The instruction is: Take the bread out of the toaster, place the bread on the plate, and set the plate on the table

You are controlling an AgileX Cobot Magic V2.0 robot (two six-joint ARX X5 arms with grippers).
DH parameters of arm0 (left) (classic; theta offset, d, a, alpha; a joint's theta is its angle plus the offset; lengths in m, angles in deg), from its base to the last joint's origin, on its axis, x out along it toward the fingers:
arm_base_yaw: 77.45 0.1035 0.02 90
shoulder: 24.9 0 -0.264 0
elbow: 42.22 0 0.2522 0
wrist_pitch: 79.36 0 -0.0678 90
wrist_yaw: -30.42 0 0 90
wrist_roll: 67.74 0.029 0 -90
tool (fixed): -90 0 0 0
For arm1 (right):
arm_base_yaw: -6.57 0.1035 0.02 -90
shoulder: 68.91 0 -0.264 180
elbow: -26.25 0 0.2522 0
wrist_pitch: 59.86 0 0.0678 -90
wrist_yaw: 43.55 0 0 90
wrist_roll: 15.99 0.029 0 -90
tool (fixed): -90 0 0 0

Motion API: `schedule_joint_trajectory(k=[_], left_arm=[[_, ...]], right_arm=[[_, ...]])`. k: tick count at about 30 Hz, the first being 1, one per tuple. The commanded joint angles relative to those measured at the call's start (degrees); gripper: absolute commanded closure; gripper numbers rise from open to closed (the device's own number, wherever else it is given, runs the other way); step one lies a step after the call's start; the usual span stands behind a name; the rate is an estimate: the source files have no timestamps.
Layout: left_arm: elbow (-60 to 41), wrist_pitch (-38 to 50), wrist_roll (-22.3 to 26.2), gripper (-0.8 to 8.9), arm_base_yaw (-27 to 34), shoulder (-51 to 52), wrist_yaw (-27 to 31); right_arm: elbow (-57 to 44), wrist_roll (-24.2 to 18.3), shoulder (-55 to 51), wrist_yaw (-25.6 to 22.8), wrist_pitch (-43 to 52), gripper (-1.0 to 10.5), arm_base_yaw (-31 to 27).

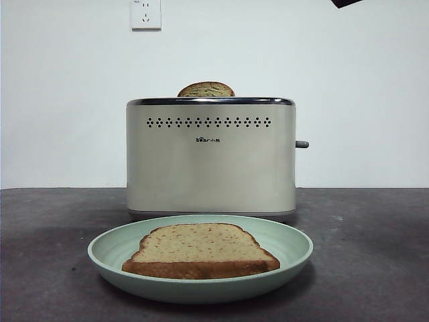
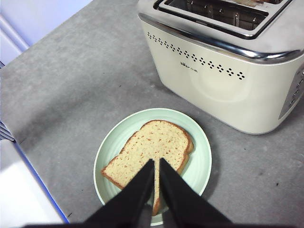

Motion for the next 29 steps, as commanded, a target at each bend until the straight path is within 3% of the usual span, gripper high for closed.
schedule_joint_trajectory(k=[1,11,21,29], left_arm=[[1.86,4.31,0.28,8.06,2.73,2.47,0.22],[-8.79,14.25,-0.04,8.06,17.81,19.23,0.13],[-39.91,35.28,-0.17,8.06,33.16,43.74,0.15],[-64.11,51.76,-0.57,8.06,37.35,58.69,0.22]], right_arm=[[0.57,-0.55,0.35,-0.02,0.59,9.4,0.28],[0.57,-0.55,0.35,-0.02,0.63,9.4,0.28],[0.57,-0.55,0.35,-0.02,0.63,9.4,0.28],[0.57,-0.55,0.35,-0.02,0.63,9.4,0.28]])
